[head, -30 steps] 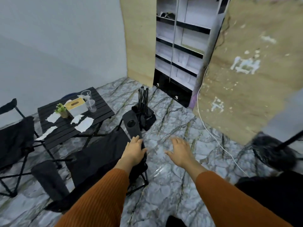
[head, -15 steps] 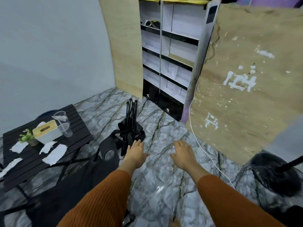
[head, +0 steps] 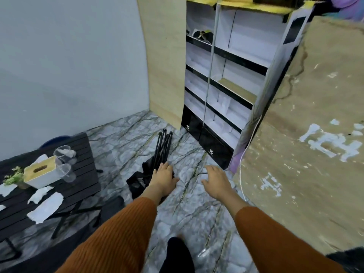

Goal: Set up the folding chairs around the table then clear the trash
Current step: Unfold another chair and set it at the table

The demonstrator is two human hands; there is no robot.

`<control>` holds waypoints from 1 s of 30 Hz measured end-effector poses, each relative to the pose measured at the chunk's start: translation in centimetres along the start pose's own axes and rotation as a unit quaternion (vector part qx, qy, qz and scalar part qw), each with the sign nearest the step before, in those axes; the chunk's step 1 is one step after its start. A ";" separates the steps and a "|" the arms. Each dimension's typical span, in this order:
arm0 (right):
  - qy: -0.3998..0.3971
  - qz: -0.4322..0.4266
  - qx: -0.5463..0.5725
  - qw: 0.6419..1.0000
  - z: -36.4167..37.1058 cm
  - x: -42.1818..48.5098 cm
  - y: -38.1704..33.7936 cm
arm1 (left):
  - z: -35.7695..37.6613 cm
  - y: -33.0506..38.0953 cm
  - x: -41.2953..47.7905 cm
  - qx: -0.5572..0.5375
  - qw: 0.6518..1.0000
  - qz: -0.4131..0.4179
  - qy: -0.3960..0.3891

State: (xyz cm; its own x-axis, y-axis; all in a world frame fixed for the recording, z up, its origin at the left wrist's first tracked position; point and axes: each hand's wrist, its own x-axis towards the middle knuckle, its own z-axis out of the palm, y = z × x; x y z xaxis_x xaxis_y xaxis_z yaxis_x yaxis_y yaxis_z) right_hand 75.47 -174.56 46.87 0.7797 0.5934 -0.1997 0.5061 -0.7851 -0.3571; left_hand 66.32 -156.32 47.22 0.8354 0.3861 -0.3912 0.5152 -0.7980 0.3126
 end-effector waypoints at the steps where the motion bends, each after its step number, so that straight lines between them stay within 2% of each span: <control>1: 0.000 -0.004 0.006 1.000 -0.6 2.1 0.0 | -0.9 0.2 1.9 -0.004 1.000 -0.001 0.001; 11: 0.007 -0.045 0.000 0.999 -8.5 23.7 -1.7 | -12.5 0.9 21.7 -0.004 0.999 -0.006 0.047; 18: -0.026 -0.109 -0.003 0.994 -10.1 35.7 -4.1 | -17.1 -1.5 30.5 -0.007 0.995 -0.059 0.076; 25: -0.079 -0.229 -0.041 0.969 -9.2 48.1 -8.3 | -19.2 -5.8 34.8 -0.073 0.970 -0.198 0.119; 28: -0.106 -0.316 -0.063 0.941 -8.3 52.0 -10.7 | -19.0 -7.8 34.6 -0.108 0.940 -0.292 0.139; 30: -0.151 -0.371 -0.075 0.913 -7.5 53.7 -12.4 | -18.3 -8.7 33.9 -0.142 0.913 -0.350 0.155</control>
State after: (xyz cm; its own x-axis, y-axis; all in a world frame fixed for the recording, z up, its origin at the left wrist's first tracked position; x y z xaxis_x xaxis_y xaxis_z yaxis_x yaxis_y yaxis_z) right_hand 113.84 -134.33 47.45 0.0750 0.9762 -0.2036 0.9162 -0.1480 -0.3724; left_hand 93.66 -127.87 47.06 0.2743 0.9026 -0.3317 0.9355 -0.1706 0.3093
